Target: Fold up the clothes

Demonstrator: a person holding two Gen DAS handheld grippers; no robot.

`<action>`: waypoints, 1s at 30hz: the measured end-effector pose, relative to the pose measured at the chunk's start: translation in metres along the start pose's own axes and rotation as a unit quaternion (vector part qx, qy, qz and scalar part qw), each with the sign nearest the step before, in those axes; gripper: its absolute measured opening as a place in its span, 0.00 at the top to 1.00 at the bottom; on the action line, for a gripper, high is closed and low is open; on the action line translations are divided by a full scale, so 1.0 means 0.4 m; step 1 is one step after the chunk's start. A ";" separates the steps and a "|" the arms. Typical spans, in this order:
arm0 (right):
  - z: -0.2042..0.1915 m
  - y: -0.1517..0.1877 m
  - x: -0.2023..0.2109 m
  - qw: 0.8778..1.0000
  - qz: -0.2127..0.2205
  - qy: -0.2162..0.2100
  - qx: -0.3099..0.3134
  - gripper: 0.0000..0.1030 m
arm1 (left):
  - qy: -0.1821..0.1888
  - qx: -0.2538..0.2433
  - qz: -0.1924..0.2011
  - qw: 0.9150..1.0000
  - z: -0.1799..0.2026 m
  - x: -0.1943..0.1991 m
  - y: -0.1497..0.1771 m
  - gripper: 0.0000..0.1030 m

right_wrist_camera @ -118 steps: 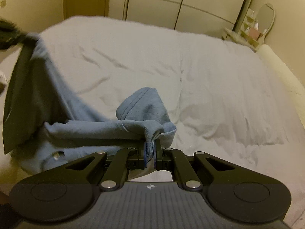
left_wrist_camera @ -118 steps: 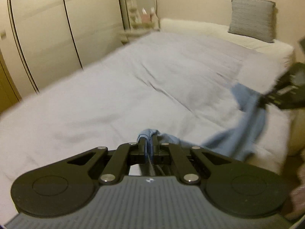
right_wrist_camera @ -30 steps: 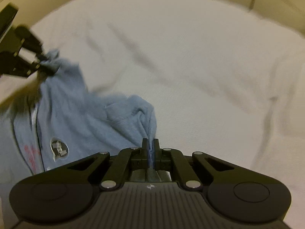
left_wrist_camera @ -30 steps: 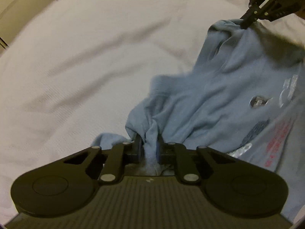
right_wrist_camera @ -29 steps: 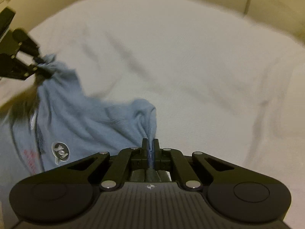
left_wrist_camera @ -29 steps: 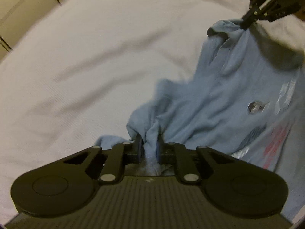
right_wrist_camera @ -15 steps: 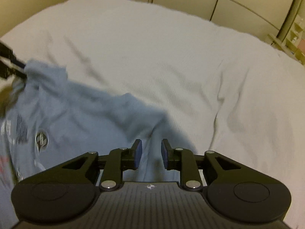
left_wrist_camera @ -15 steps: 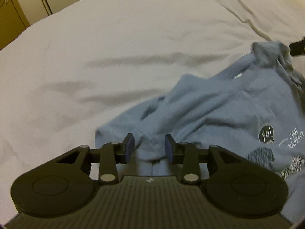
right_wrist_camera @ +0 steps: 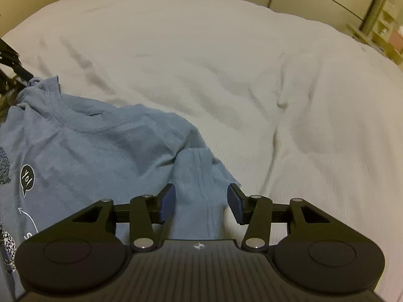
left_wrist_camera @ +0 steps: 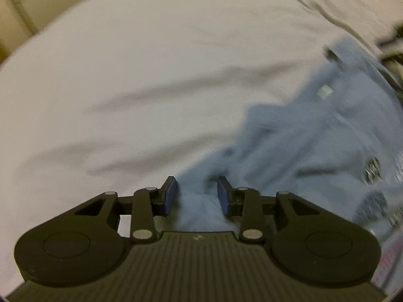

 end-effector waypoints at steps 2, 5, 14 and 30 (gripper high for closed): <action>-0.002 -0.007 -0.023 1.000 -0.002 -0.002 0.012 0.53 | 0.002 -0.035 -0.004 0.999 0.029 -0.003 0.008 0.73; 0.000 -0.014 -0.041 1.000 -0.006 -0.008 0.013 0.53 | 0.016 -0.043 -0.005 0.999 0.045 0.010 0.010 0.94; 0.036 -0.030 -0.041 1.000 0.002 0.005 -0.009 1.00 | -0.020 0.075 0.087 0.993 -0.139 0.139 -0.073 0.98; 0.006 -0.078 -0.085 0.998 0.018 -0.050 0.041 0.51 | 0.028 0.096 0.068 0.993 -0.124 0.049 -0.100 0.69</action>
Point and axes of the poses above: each gripper's, at about its wrist camera, not at the fingertips, and x roughly against the way its jaws point, z to its right, y to its underside, the point moved 10 cm from there along -x, roughly the way its jaws point, and after that the axes turned 5 degrees about -y, right-handed, at the moved point
